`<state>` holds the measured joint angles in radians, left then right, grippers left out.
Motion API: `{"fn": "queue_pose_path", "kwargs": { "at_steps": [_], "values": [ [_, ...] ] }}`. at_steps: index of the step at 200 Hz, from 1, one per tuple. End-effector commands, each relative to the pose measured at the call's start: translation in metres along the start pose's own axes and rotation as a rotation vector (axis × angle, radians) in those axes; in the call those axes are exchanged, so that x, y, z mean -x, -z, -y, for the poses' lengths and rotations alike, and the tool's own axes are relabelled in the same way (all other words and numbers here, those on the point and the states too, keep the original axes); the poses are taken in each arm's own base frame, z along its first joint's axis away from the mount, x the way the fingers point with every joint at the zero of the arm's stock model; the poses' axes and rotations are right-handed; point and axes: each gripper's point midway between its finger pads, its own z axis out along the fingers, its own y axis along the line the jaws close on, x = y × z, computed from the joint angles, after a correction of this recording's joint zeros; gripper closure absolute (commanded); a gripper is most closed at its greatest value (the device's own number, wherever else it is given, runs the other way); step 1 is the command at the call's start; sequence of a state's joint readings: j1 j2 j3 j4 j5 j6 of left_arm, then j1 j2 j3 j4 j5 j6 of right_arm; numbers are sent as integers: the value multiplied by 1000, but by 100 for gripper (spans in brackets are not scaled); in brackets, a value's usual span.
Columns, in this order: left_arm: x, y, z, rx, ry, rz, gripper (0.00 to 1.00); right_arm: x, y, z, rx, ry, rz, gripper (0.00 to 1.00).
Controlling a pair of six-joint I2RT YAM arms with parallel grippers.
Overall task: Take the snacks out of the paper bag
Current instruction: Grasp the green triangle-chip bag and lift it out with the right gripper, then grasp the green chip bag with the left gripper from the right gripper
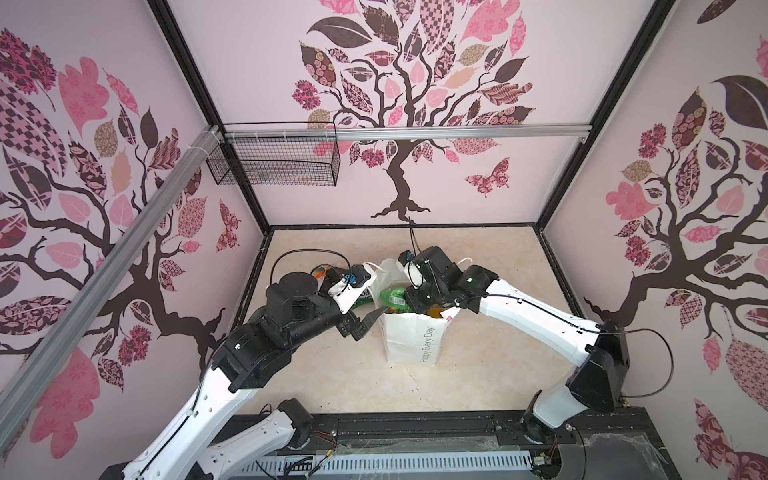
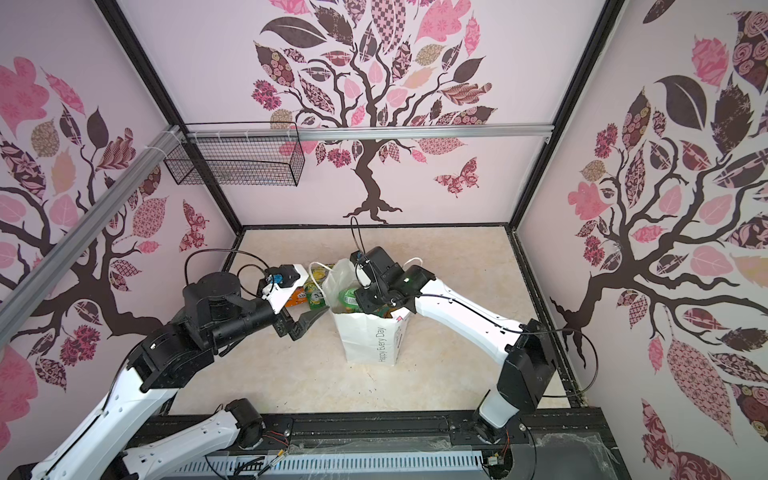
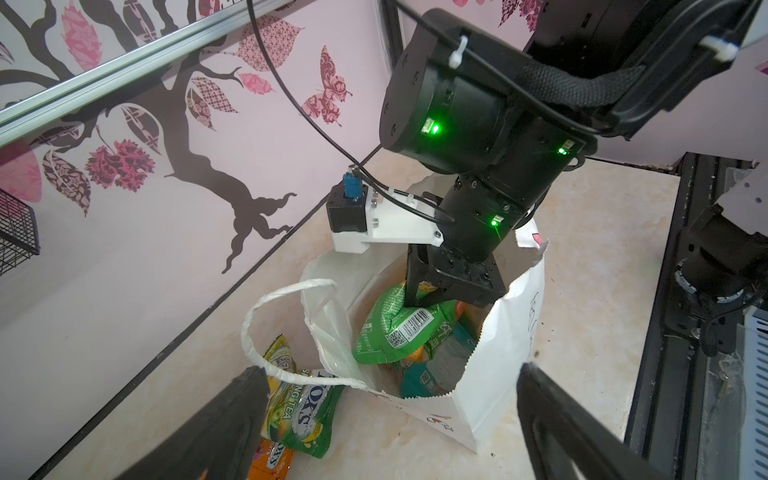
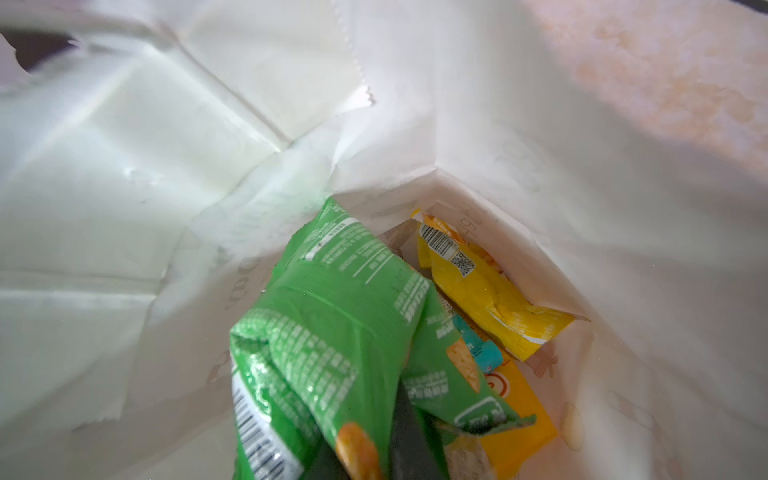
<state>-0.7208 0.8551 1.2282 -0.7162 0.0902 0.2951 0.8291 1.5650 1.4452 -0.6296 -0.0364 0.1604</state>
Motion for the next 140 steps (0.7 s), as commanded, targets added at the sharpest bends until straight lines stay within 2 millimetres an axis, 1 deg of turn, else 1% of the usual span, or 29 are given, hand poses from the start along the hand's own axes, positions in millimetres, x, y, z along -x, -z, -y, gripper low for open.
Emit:
{"fn": "queue_pose_path", "kwargs": {
  "at_steps": [1, 21, 65, 92, 140],
  "values": [
    [3, -1, 0, 2, 4, 25, 5, 25, 34, -5, 15, -13, 132, 98],
    [3, -1, 0, 3, 4, 28, 5, 36, 52, -8, 22, -16, 193, 98],
    [9, -2, -2, 9, 29, 47, 5, 47, 74, -7, 16, -33, 263, 98],
    [17, -4, -6, 25, 123, 78, 5, 53, 84, -6, 18, -38, 305, 98],
    [27, -10, -27, 112, 361, 89, 6, 65, 115, -11, 45, -45, 395, 98]
  ]
}}
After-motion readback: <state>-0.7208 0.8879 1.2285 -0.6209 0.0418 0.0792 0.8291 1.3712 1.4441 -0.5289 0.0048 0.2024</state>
